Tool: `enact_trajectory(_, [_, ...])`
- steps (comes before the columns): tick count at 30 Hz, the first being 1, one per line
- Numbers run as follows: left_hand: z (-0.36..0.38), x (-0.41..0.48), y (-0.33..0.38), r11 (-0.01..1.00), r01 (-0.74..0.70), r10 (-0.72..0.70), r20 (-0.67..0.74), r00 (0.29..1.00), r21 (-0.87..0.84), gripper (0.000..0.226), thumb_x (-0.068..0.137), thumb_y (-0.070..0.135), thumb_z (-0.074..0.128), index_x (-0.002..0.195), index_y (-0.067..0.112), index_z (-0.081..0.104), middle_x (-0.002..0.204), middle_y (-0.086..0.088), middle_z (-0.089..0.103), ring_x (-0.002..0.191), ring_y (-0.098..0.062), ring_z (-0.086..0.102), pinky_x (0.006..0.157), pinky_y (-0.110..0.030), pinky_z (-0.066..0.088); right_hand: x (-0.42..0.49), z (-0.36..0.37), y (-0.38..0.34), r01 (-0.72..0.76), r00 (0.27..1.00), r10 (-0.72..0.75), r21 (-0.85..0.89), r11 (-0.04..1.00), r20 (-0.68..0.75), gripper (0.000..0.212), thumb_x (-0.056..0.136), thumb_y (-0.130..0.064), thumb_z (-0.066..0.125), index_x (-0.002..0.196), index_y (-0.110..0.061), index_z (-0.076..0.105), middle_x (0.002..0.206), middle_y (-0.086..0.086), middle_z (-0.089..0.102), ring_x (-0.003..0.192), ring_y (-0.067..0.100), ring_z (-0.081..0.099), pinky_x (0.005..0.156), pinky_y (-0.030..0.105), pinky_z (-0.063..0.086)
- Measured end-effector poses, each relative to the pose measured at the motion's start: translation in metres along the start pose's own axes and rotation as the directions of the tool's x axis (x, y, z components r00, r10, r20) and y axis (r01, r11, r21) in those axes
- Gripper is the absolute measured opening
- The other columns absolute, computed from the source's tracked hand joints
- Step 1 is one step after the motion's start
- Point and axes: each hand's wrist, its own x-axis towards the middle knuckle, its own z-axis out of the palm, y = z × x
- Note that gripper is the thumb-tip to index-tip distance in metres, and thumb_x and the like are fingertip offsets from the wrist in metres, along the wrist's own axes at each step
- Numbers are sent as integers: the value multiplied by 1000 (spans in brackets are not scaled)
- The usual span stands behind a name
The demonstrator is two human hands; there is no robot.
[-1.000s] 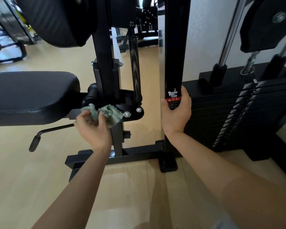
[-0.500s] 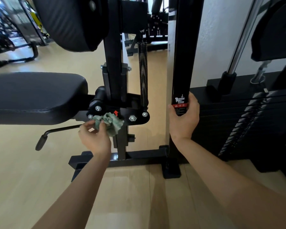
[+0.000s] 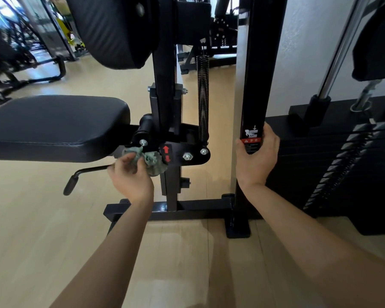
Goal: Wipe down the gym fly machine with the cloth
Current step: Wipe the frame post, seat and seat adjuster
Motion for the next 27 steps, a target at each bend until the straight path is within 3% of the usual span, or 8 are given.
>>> enact_trajectory(2, [4, -9, -9, 995, 102, -102, 16, 995, 19, 19, 87, 9, 73, 92, 24, 64, 107, 0, 54, 80, 4, 58, 85, -23, 52, 0, 0, 1, -4, 1000, 4, -8, 1000, 3, 67, 84, -12, 79, 144, -13, 48, 136, 5, 51, 125, 14, 53, 92, -7, 33])
enact_trajectory(6, [6, -21, -20, 971, 233, -237, 87, 968, 58, 22, 83, 5, 75, 85, 25, 64, 106, -7, 64, 81, -5, 60, 89, -38, 56, -5, 4, 2, -3, 1000, 3, -66, 998, 7, 72, 89, -18, 74, 152, -19, 38, 142, 1, 46, 130, 15, 49, 99, 9, 35])
enact_trajectory(10, [7, -32, -14, 952, 299, -306, 237, 922, 65, 19, 83, 7, 76, 82, 23, 67, 93, -1, 69, 88, -20, 68, 77, -31, 57, -15, 7, -4, -14, 1000, 12, -83, 996, -18, 81, 88, -22, 77, 154, -20, 31, 145, 1, 37, 132, 16, 46, 108, 29, 44])
enact_trajectory(14, [6, -46, 9, 963, 269, -232, 426, 875, -26, 8, 85, 12, 78, 91, 12, 73, 87, 0, 73, 87, -18, 70, 77, -34, 58, -40, 12, -19, 172, 984, -177, -143, 975, -23, 65, 81, -25, 81, 139, -17, 52, 134, 7, 42, 123, 20, 45, 107, 31, 41])
enact_trajectory(16, [5, -46, 26, 960, 238, -158, 422, 893, -145, 9, 86, 13, 79, 91, 11, 73, 82, 4, 75, 81, -7, 71, 72, -25, 56, -50, 18, -25, 287, 954, -274, -106, 952, 118, 47, 81, -25, 80, 125, -20, 63, 123, -1, 51, 115, 16, 48, 101, 31, 43])
enact_trajectory(19, [4, -35, 50, 930, 214, -83, 396, 915, -300, 9, 88, 15, 78, 95, 12, 75, 90, 1, 77, 88, -12, 73, 78, -24, 58, -54, 30, -37, 73, 835, -149, 161, 984, 530, 55, 83, -15, 79, 134, -26, 60, 123, -10, 55, 103, 4, 60, 87, 21, 54])
enact_trajectory(21, [2, -29, 64, 897, 231, -62, 410, 910, -377, 10, 90, 16, 76, 99, 12, 77, 95, -1, 78, 92, -15, 74, 81, -26, 59, -53, 39, -45, -62, 735, -90, 198, 978, 673, 58, 86, -12, 77, 137, -31, 57, 125, -13, 58, 102, 4, 64, 83, 22, 58])
enact_trajectory(27, [9, -9, 90, 910, 147, -12, 329, 944, -389, 19, 93, 17, 72, 112, 15, 76, 106, 6, 72, 96, -3, 70, 86, -24, 59, -34, 66, -76, -211, 830, 27, 268, 940, 557, 18, 92, -2, 67, 100, -18, 73, 94, 0, 73, 82, 15, 74, 60, 34, 63])
